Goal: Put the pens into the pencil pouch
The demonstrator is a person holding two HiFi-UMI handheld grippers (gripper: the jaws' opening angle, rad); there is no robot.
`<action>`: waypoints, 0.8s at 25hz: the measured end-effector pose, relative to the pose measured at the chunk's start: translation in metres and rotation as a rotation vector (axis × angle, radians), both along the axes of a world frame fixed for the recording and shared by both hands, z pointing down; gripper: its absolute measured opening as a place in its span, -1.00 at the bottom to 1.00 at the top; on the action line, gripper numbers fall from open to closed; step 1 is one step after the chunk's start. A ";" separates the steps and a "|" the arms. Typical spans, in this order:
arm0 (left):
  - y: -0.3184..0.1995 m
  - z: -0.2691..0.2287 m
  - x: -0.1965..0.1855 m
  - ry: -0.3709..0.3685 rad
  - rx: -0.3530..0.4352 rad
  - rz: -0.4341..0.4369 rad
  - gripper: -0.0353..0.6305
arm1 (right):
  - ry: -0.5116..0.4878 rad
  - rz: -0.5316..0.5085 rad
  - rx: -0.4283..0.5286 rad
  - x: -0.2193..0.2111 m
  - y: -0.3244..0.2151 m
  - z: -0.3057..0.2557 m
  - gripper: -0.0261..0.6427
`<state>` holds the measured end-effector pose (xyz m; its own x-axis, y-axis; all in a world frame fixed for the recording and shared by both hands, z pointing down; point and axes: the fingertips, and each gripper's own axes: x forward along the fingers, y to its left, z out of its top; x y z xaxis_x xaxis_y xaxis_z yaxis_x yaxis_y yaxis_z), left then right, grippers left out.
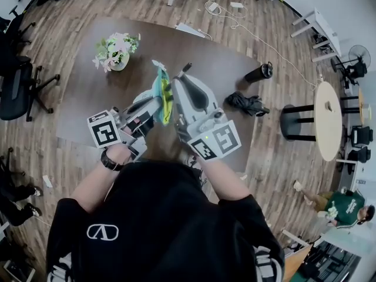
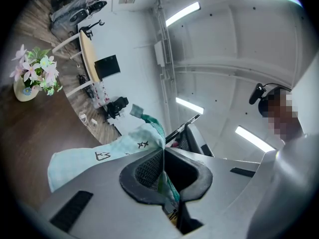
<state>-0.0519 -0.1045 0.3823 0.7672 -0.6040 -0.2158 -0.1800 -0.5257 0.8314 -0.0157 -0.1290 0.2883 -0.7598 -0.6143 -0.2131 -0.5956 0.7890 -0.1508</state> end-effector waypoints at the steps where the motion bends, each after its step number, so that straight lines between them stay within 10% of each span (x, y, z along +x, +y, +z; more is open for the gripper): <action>1: 0.000 -0.002 0.000 0.003 0.004 0.000 -0.86 | 0.017 -0.011 -0.008 -0.002 0.000 0.003 -0.79; 9: 0.000 -0.012 -0.001 0.027 0.037 -0.012 -0.86 | 0.070 -0.153 -0.071 -0.011 0.017 0.013 -0.47; 20: 0.000 -0.010 0.000 0.029 0.042 -0.001 -0.86 | 0.059 -0.027 -0.115 0.014 0.000 0.027 -0.48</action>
